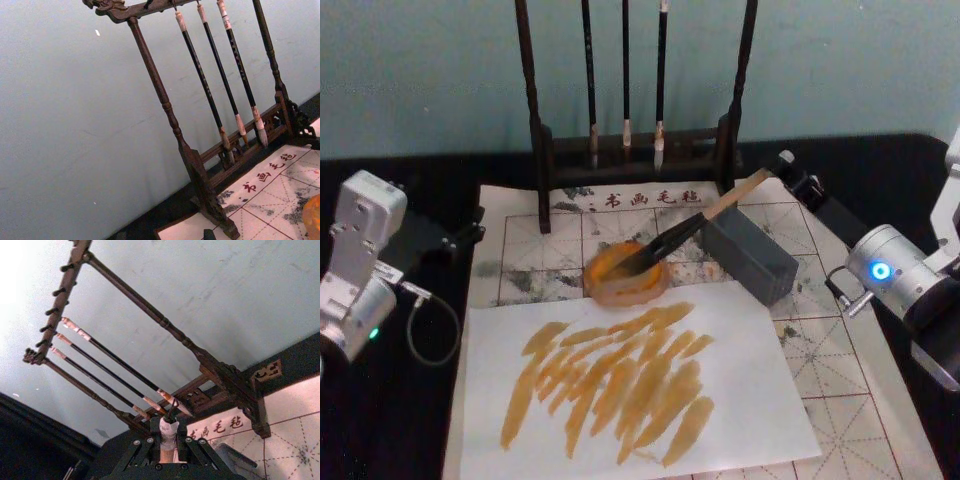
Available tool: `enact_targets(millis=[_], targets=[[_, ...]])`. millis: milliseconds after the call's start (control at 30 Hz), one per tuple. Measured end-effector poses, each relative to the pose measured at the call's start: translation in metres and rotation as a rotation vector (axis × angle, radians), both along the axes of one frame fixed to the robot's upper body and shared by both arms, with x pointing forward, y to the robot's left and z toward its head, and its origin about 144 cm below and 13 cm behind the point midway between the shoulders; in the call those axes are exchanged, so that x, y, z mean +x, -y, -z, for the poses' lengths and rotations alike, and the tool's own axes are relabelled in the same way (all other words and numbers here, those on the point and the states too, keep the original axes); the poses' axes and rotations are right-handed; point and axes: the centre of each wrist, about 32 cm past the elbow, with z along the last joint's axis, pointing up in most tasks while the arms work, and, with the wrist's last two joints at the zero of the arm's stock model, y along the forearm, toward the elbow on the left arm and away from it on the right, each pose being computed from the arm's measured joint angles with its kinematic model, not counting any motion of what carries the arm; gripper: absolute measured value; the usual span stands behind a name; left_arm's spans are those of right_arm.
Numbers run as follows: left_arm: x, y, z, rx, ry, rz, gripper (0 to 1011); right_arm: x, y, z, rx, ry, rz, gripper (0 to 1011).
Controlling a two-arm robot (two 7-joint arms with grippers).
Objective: Pick up the brush from the inkstone, write on the paper, then place the brush back to its original position.
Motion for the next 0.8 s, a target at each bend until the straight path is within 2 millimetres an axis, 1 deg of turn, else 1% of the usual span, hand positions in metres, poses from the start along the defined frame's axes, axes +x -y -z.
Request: enact_targets(millis=[400, 800], targets=[[0.000, 0.000, 0.000, 0.000, 0.000, 0.000, 1001, 0.002, -0.009, 0.008, 0.022, -0.049, 0.029, 200], [0.000, 0.000, 0.000, 0.000, 0.000, 0.000, 1001, 0.006, -0.012, 0.011, 0.035, -0.086, 0.034, 200]])
